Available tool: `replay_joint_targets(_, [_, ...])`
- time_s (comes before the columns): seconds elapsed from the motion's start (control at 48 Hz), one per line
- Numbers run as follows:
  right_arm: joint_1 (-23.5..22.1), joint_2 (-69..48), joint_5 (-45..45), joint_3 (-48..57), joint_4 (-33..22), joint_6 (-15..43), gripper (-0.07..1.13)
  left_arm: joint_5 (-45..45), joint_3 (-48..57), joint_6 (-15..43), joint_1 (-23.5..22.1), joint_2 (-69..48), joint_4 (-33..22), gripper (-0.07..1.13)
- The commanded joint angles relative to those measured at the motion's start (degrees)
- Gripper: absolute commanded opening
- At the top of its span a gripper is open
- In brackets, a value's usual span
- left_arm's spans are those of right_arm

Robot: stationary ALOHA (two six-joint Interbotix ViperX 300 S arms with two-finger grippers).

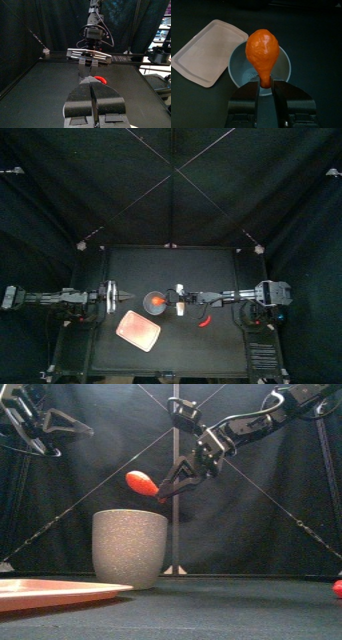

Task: Pick the drumstick then place it in the grey bowl
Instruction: Drop drumstick in the grey bowl and return to neutral

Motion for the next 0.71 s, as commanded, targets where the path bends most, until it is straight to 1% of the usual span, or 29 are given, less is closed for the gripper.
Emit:
replay_joint_targets(0.021, [0.8,-0.2,-0.4,-1.8,0.6,0.0,0.6,-0.5,-0.7,0.1,-0.1,0.3,0.0,-0.02])
replay_joint_targets(0.125, [1.0,0.3,-0.5,-1.8,1.0,0.1,0.72,-0.5,-0.5,0.1,0.0,0.3,0.0,-0.02])
replay_joint_targets(0.208, [0.7,0.4,-0.6,-1.8,1.8,0.0,0.77,-0.5,-0.4,0.1,0.0,0.3,0.0,-0.02])
replay_joint_targets(0.354, [0.7,-0.4,-3.1,-1.1,2.3,0.0,0.77,-0.5,-0.1,0.1,0.0,0.3,-0.1,-0.02])
replay_joint_targets(0.458, [0.6,-2.3,-7.0,0.8,2.9,0.1,0.77,-0.5,-0.1,0.0,-0.1,0.3,-0.1,-0.02])
replay_joint_targets(0.708, [0.5,-12.0,-24.6,12.5,6.9,0.0,0.77,-0.5,-0.3,0.1,-0.3,0.3,0.5,-0.02])
